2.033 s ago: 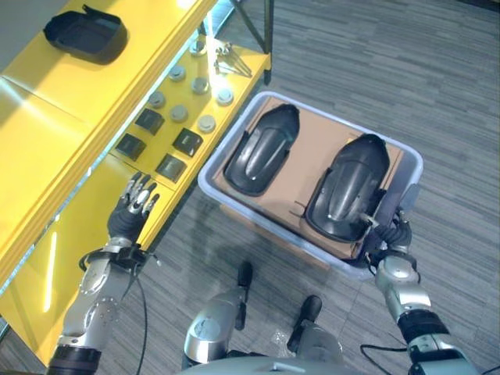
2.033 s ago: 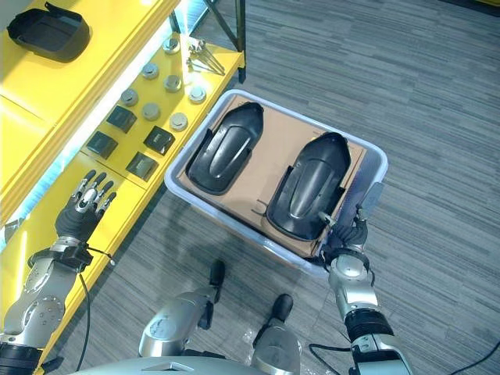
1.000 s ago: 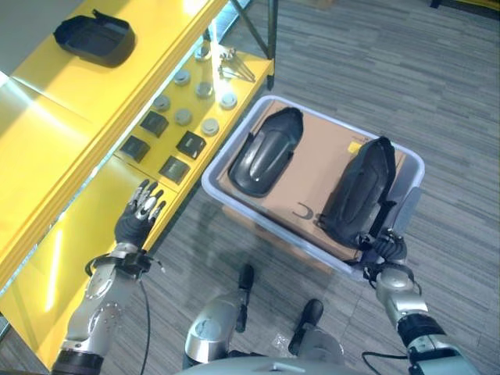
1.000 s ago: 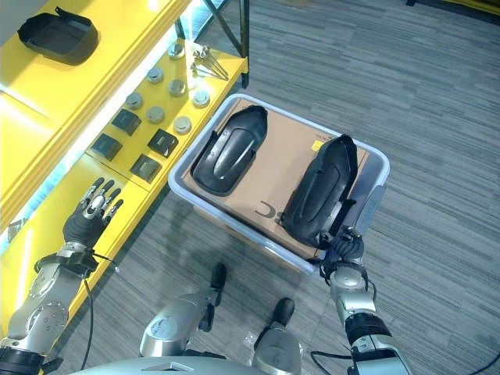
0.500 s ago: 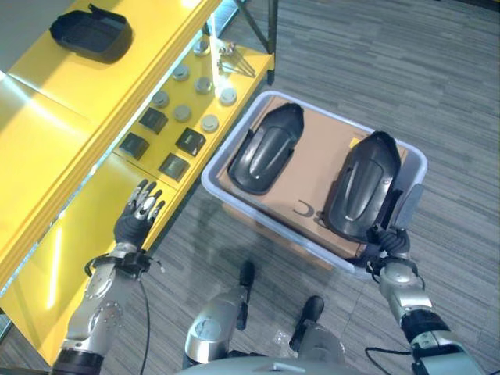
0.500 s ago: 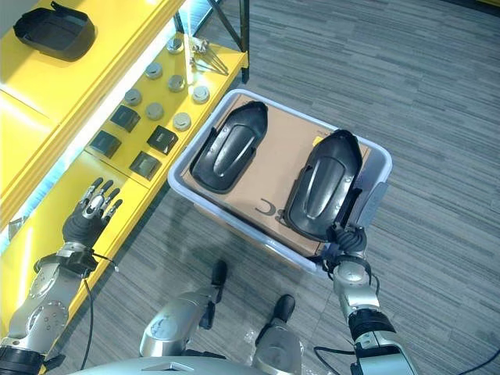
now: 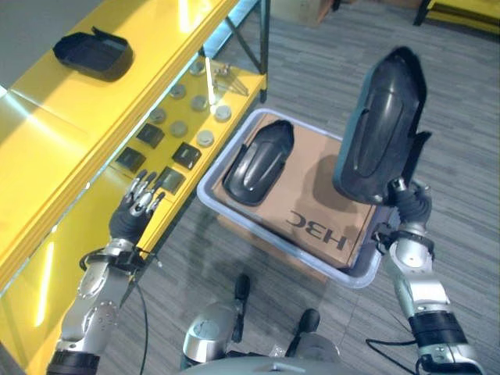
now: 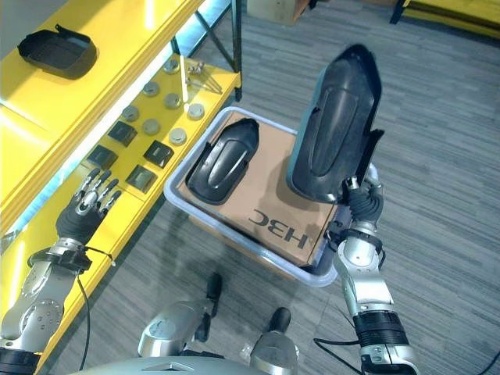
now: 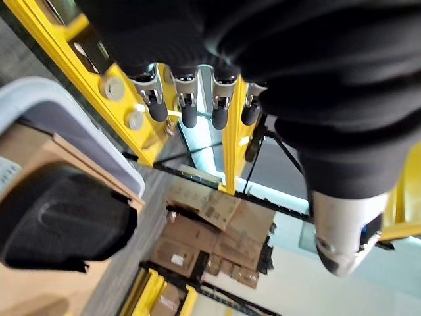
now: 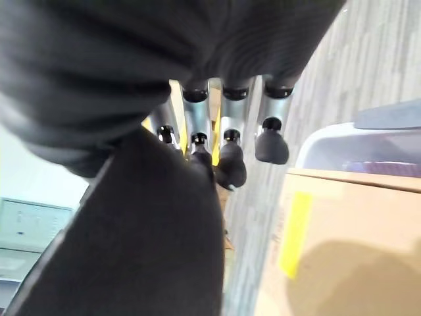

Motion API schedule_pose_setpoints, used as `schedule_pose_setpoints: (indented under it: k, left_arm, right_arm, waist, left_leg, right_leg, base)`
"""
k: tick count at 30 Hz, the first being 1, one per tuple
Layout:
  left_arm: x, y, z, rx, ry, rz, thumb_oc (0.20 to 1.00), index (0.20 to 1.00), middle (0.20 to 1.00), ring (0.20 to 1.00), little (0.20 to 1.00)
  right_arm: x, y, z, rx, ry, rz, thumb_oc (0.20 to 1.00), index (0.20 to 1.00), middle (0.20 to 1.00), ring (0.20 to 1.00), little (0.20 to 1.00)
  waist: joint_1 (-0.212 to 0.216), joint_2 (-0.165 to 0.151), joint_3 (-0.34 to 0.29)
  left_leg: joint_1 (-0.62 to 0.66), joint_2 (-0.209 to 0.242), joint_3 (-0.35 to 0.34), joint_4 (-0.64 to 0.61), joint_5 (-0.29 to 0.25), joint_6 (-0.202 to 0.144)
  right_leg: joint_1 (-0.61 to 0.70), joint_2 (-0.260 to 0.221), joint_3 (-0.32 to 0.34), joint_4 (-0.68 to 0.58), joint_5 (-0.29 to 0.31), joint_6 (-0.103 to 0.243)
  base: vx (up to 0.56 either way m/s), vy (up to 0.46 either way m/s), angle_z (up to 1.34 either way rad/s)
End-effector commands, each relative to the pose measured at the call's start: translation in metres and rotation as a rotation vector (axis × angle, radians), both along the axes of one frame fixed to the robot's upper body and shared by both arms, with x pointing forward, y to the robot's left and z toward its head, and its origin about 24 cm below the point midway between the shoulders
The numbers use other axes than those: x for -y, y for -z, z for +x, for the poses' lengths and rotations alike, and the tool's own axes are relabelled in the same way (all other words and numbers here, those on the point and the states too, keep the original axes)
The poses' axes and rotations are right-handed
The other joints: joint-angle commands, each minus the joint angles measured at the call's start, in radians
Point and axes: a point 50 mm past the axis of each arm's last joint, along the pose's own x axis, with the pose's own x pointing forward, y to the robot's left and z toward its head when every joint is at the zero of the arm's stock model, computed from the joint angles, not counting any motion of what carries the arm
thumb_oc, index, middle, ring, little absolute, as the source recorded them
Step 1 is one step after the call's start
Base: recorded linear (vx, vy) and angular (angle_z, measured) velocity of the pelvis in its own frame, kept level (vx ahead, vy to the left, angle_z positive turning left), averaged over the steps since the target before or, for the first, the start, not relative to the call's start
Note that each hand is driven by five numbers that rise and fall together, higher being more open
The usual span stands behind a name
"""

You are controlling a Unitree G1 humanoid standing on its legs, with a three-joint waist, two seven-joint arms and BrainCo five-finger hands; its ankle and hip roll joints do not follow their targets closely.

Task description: Move parts from the plastic box to the shelf.

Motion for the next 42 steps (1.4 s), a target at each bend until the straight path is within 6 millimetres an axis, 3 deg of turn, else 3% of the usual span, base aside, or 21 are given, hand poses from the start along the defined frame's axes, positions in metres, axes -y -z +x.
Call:
schedule_pose_setpoints:
  k: [1,3,6,8,9,11,14,20,24,30,42]
  left_arm:
    - [0.008,-0.015,0.002,0.081,0.075,0.061,1.0,1.0,1.0,1.0,1.0]
    - [0.017,-0.017,0.007,0.096,0.116,0.064,1.0,1.0,1.0,1.0,1.0]
    - [0.046,-0.026,0.025,0.102,0.214,0.059,1.0,1.0,1.0,1.0,1.0]
    - [0.052,-0.027,0.029,0.099,0.216,0.06,1.0,1.0,1.0,1.0,1.0]
    - [0.065,-0.03,0.038,0.078,0.24,0.039,1.0,1.0,1.0,1.0,1.0]
    - [0.073,-0.029,0.042,0.042,0.267,0.021,1.0,1.0,1.0,1.0,1.0]
    - [0.117,-0.023,0.062,-0.092,0.369,-0.112,1.0,1.0,1.0,1.0,1.0]
    - [0.151,-0.014,0.072,-0.186,0.422,-0.104,1.0,1.0,1.0,1.0,1.0]
    - [0.161,-0.008,0.076,-0.2,0.388,-0.021,1.0,1.0,1.0,1.0,1.0]
    - [0.157,-0.002,0.083,-0.188,0.318,0.098,1.0,1.0,1.0,1.0,1.0]
    - [0.174,0.009,0.082,-0.291,0.349,0.023,1.0,1.0,1.0,1.0,1.0]
  right_arm:
    - [-0.004,-0.025,0.005,0.113,-0.041,-0.12,0.2,0.2,0.2,0.2,0.2]
    - [-0.009,-0.025,0.005,0.116,-0.056,-0.118,0.2,0.2,0.2,0.2,0.2]
    - [-0.026,-0.024,0.013,0.099,-0.112,-0.147,0.2,0.2,0.2,0.2,0.2]
    - [-0.03,-0.024,0.016,0.095,-0.126,-0.151,0.2,0.2,0.2,0.2,0.2]
    - [-0.038,-0.024,0.021,0.083,-0.158,-0.162,0.2,0.2,0.2,0.2,0.2]
    - [-0.043,-0.023,0.024,0.075,-0.175,-0.16,0.2,0.2,0.2,0.2,0.2]
    - [-0.069,-0.015,0.038,0.03,-0.259,-0.164,0.2,0.2,0.2,0.2,0.2]
    - [-0.094,-0.005,0.047,-0.007,-0.345,-0.139,0.2,0.2,0.2,0.2,0.2]
    - [-0.107,-0.001,0.049,-0.022,-0.392,-0.13,0.2,0.2,0.2,0.2,0.2]
    - [-0.112,-0.001,0.05,-0.025,-0.412,-0.119,0.2,0.2,0.2,0.2,0.2]
    - [-0.135,-0.003,0.055,-0.025,-0.499,-0.096,0.2,0.2,0.2,0.2,0.2]
  waist:
    - [-0.006,-0.05,-0.113]
    - [-0.011,-0.057,-0.132]
    - [-0.029,-0.071,-0.174]
    - [-0.033,-0.073,-0.181]
    - [-0.043,-0.077,-0.197]
    - [-0.048,-0.079,-0.205]
    - [-0.082,-0.087,-0.251]
    - [-0.112,-0.094,-0.285]
    - [-0.13,-0.097,-0.303]
    - [-0.139,-0.101,-0.314]
    - [-0.145,-0.102,-0.321]
  left_leg:
    - [-0.038,0.086,0.052,0.119,-0.124,-0.025]
    - [-0.018,0.091,0.059,0.11,-0.126,-0.027]
    - [0.017,0.099,0.075,0.097,-0.132,-0.029]
    - [0.024,0.101,0.078,0.094,-0.132,-0.029]
    - [0.036,0.104,0.082,0.088,-0.131,-0.029]
    - [0.042,0.106,0.087,0.084,-0.13,-0.03]
    - [0.071,0.114,0.111,0.062,-0.125,-0.031]
    - [0.078,0.121,0.135,0.065,-0.127,-0.034]
    - [0.078,0.128,0.152,0.069,-0.132,-0.035]
    - [0.081,0.131,0.16,0.068,-0.136,-0.035]
    - [0.089,0.13,0.165,0.066,-0.138,-0.033]
  right_leg:
    - [-0.076,-0.038,0.029,0.004,0.025,0.036]
    - [-0.061,-0.031,0.032,-0.006,0.026,0.036]
    - [-0.036,-0.019,0.046,-0.026,0.027,0.035]
    - [-0.033,-0.017,0.05,-0.029,0.027,0.034]
    - [-0.027,-0.012,0.06,-0.034,0.028,0.033]
    - [-0.024,-0.01,0.065,-0.037,0.028,0.033]
    - [-0.014,0.002,0.091,-0.056,0.034,0.032]
    - [-0.02,0.014,0.12,-0.061,0.033,0.028]
    - [-0.03,0.023,0.137,-0.059,0.029,0.023]
    - [-0.033,0.03,0.15,-0.06,0.025,0.02]
    - [-0.033,0.035,0.155,-0.062,0.028,0.018]
  base:
    - [0.05,-0.055,-0.07]
    - [0.04,-0.055,-0.05]
    - [0.01,-0.067,-0.06]
    - [0.0,-0.044,-0.11]
    - [0.01,-0.055,-0.17]
    - [0.01,-0.043,-0.16]
    - [0.03,-0.061,-0.27]
    - [0.0,-0.042,-0.16]
    - [0.0,-0.048,-0.13]
    - [0.0,-0.024,-0.08]
    - [0.01,-0.006,-0.03]
